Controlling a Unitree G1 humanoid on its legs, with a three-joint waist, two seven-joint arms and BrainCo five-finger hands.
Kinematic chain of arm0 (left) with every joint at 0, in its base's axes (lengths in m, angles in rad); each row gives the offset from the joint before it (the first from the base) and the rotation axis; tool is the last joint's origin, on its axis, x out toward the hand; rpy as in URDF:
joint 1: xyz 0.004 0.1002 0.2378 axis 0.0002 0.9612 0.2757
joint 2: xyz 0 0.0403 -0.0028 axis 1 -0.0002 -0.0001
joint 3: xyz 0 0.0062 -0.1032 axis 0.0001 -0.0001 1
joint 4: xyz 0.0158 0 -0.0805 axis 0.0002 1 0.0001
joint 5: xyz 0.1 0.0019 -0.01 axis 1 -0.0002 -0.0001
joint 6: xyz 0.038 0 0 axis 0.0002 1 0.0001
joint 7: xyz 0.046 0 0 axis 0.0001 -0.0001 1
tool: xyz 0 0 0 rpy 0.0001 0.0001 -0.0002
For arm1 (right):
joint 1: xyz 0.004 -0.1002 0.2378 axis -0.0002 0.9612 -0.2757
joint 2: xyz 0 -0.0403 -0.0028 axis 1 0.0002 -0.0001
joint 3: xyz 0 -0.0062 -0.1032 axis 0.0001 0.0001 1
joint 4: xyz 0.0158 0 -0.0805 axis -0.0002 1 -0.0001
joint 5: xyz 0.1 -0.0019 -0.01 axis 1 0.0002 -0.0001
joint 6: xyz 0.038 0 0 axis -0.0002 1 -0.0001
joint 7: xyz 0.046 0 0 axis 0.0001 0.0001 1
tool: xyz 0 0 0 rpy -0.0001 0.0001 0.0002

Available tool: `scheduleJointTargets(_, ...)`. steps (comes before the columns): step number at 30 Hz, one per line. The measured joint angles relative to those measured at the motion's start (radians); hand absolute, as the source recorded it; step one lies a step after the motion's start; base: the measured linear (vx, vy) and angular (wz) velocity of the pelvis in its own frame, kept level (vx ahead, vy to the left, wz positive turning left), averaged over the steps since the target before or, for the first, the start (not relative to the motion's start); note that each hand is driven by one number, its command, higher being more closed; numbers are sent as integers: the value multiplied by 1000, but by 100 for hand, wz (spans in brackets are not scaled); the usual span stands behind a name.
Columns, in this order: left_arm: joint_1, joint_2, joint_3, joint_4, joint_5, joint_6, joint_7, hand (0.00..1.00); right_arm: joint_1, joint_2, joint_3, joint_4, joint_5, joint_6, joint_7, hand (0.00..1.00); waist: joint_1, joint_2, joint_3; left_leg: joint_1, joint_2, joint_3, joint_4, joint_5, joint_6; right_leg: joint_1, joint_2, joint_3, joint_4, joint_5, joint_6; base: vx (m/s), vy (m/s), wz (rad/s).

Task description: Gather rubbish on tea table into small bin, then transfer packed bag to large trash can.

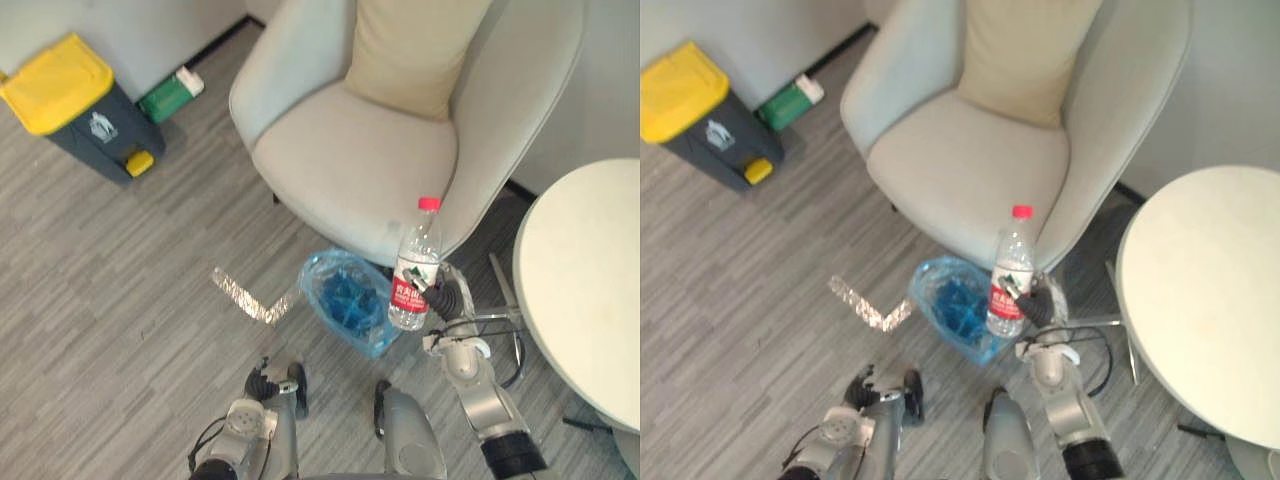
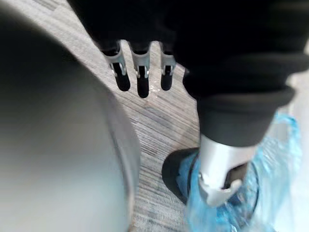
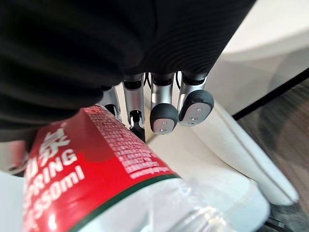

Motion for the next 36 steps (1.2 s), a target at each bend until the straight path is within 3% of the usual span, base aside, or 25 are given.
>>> scheduleJointTargets(11, -94, -9, 65, -173, -36, -20, 37, 0, -189, -51, -11, -73, -7, 37, -85, 100, 26, -3, 53, -391, 18, -21, 169, 6, 17, -384, -17, -6, 192, -15, -1, -103, 7, 6)
scheduleJointTargets(14, -146, -11, 71, -215, -37, -24, 42, 0, -277, -86, -11, -69, -9, 40, -115, 100, 48, -2, 82, -479, 17, -22, 187, 21, 20, -477, -22, -4, 225, -15, -1, -48, -35, 7)
scheduleJointTargets(20, -225, -14, 83, -292, -44, -52, 66, 0, -475, -171, 14, 83, -46, 64, -158, 100, 70, -1, 118, -634, 9, -32, 195, 56, 20, -634, -36, -22, 272, -15, -2, -27, -50, 15)
scheduleJointTargets(36, -284, -7, 83, -318, -117, -87, 108, 0, -632, -213, 132, 327, -45, 84, -179, 100, 80, -3, 127, -736, -8, -49, 160, 114, 14, -744, -61, -52, 303, -14, -5, -20, -21, 10)
